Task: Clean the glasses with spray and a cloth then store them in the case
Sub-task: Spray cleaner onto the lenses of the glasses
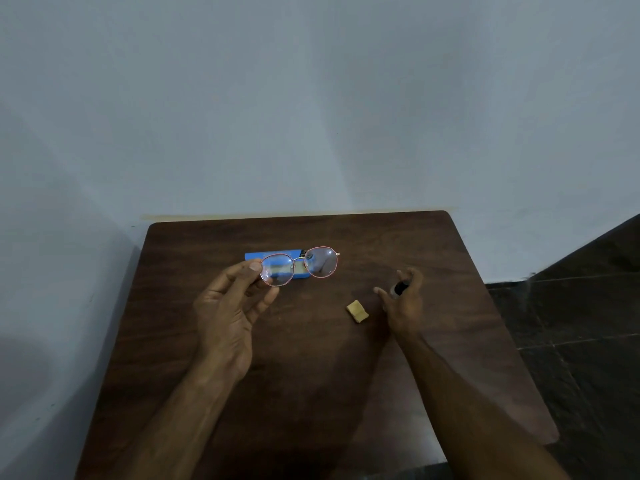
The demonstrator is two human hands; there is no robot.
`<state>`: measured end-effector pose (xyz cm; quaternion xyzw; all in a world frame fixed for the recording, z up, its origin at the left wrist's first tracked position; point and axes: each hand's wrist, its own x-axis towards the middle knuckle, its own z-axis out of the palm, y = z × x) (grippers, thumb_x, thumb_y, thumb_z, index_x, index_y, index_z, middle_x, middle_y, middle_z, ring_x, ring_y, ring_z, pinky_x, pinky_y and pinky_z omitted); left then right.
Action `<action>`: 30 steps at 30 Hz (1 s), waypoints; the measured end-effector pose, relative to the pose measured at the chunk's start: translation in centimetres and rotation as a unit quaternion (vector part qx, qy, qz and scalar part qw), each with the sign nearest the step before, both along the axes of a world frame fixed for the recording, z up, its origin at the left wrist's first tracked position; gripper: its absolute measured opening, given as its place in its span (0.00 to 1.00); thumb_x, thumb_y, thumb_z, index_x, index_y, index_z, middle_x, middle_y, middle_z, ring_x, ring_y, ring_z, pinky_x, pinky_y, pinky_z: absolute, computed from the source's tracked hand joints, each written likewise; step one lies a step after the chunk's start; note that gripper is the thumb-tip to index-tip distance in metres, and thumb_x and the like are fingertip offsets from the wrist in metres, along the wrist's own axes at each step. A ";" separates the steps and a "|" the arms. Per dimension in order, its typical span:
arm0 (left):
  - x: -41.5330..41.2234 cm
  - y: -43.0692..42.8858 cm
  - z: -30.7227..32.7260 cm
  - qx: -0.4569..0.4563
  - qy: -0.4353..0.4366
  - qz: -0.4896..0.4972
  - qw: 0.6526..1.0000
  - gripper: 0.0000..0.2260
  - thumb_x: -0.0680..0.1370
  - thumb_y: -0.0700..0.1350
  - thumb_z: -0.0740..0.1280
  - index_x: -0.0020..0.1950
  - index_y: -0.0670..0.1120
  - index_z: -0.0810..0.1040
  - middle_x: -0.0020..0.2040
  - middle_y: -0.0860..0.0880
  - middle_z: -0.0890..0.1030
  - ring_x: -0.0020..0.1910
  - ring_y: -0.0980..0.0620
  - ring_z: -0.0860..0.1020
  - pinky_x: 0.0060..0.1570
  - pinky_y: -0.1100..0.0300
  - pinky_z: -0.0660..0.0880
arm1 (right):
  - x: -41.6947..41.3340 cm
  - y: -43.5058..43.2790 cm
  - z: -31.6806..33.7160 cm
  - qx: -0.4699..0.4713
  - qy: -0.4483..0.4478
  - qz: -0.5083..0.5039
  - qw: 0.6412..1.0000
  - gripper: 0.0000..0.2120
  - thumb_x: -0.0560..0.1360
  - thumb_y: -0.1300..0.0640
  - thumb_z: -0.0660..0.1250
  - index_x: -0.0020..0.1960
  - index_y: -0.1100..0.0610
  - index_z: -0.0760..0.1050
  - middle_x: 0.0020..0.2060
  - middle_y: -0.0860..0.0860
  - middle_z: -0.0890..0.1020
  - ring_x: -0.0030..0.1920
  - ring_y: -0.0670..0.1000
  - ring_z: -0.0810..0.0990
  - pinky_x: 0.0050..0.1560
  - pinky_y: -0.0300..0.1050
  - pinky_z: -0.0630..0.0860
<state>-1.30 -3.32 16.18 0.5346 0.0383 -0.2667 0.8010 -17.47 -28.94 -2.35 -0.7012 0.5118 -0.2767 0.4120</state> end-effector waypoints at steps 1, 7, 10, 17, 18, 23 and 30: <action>0.0 -0.1 0.1 -0.002 0.000 -0.002 1.000 0.05 0.79 0.37 0.71 0.50 0.44 0.86 0.47 0.46 0.87 0.43 0.52 0.84 0.41 0.61 0.84 | -0.2 0.2 0.1 0.005 0.000 -0.002 1.000 0.42 0.71 0.59 0.81 0.77 0.52 0.61 0.69 0.49 0.76 0.68 0.51 0.76 0.64 0.48 0.75; -0.3 -0.2 0.2 -0.009 0.005 -0.016 1.000 0.05 0.79 0.37 0.71 0.50 0.45 0.86 0.47 0.47 0.88 0.42 0.53 0.86 0.41 0.61 0.84 | -1.5 1.7 -0.4 0.004 0.026 -0.021 0.999 0.55 0.68 0.58 0.84 0.84 0.56 0.51 0.80 0.55 0.66 0.76 0.53 0.70 0.69 0.42 0.68; -0.5 -0.3 0.0 -0.015 0.017 -0.021 1.000 0.05 0.79 0.38 0.71 0.51 0.45 0.86 0.46 0.47 0.87 0.42 0.54 0.86 0.42 0.61 0.84 | -2.6 3.3 -1.2 0.009 0.024 -0.059 0.998 0.50 0.68 0.59 0.84 0.81 0.63 0.59 0.77 0.52 0.67 0.72 0.46 0.67 0.65 0.31 0.63; -1.3 -0.3 -0.3 -0.025 0.044 -0.019 0.999 0.05 0.79 0.37 0.71 0.48 0.45 0.85 0.45 0.47 0.87 0.40 0.54 0.85 0.40 0.61 0.84 | -3.5 9.3 -3.5 0.025 0.106 -0.048 0.993 0.11 0.76 0.60 0.75 0.52 0.56 0.74 0.50 0.54 0.80 0.51 0.57 0.79 0.49 0.46 0.71; -1.4 -0.3 -0.3 -0.024 0.045 -0.021 0.998 0.04 0.79 0.37 0.71 0.48 0.44 0.85 0.44 0.47 0.87 0.40 0.55 0.85 0.40 0.61 0.84 | -3.1 9.7 -3.7 0.005 0.118 -0.004 0.993 0.08 0.77 0.60 0.73 0.51 0.56 0.75 0.50 0.54 0.79 0.52 0.56 0.78 0.49 0.46 0.70; -2.1 0.2 -0.5 -0.022 0.045 -0.030 0.998 0.05 0.80 0.37 0.70 0.48 0.44 0.84 0.43 0.49 0.87 0.39 0.55 0.85 0.41 0.62 0.84 | -0.8 8.7 -4.1 -0.141 0.181 0.133 0.964 0.07 0.77 0.59 0.71 0.54 0.58 0.76 0.55 0.56 0.77 0.54 0.57 0.75 0.53 0.52 0.75; -2.3 1.2 -0.6 -0.010 0.043 -0.020 0.999 0.04 0.80 0.37 0.70 0.53 0.41 0.84 0.45 0.46 0.87 0.41 0.54 0.86 0.43 0.61 0.84 | 1.1 5.6 -4.4 -0.203 0.269 0.221 0.915 0.10 0.76 0.59 0.72 0.55 0.59 0.77 0.54 0.58 0.78 0.53 0.60 0.78 0.53 0.55 0.77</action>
